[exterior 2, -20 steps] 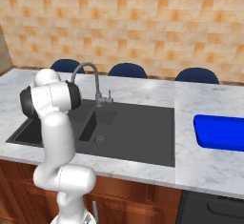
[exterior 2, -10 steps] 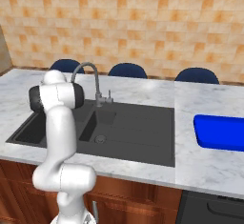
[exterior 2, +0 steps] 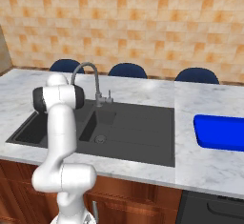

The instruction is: Pick up all produce items and place them in the sink. Turn on the sink faucet to wash them. Then turn the sink off and put them in the tray.

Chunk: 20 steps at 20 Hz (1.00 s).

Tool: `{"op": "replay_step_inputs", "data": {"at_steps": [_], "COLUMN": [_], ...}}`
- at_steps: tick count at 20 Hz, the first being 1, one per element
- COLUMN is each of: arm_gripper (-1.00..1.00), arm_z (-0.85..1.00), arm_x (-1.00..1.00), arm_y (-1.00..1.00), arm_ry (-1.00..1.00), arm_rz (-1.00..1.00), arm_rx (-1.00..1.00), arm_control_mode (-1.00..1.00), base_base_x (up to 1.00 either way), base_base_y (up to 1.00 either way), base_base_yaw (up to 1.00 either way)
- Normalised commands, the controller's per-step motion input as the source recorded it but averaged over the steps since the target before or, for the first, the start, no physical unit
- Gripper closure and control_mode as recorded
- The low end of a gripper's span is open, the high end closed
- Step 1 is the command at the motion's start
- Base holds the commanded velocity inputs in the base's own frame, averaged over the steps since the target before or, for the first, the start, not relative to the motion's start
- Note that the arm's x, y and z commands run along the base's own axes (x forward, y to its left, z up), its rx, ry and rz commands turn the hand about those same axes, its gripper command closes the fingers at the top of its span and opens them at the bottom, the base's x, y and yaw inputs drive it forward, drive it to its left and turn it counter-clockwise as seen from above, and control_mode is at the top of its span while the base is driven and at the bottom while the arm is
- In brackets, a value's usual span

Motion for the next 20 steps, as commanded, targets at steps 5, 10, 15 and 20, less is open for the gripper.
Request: {"op": "replay_step_inputs", "data": {"at_steps": [5,10,15,20], "arm_gripper": [1.00,1.00,1.00,1.00], "arm_z": [-0.42,-0.38,-0.36,-0.34], "arm_x": [0.11,0.03,0.04,0.04], "arm_y": [0.04,0.06,0.04,0.03], "arm_ry": [0.00,0.00,0.00,0.00], "arm_rz": [0.00,0.00,0.00,0.00], "arm_rx": [0.00,0.00,0.00,0.00], "arm_control_mode": [-1.00,-1.00,-1.00,-1.00], "base_base_x": [0.00,0.00,0.00,0.00], "base_base_y": [0.00,0.00,0.00,0.00], "base_base_yaw": [0.00,0.00,0.00,0.00]}}
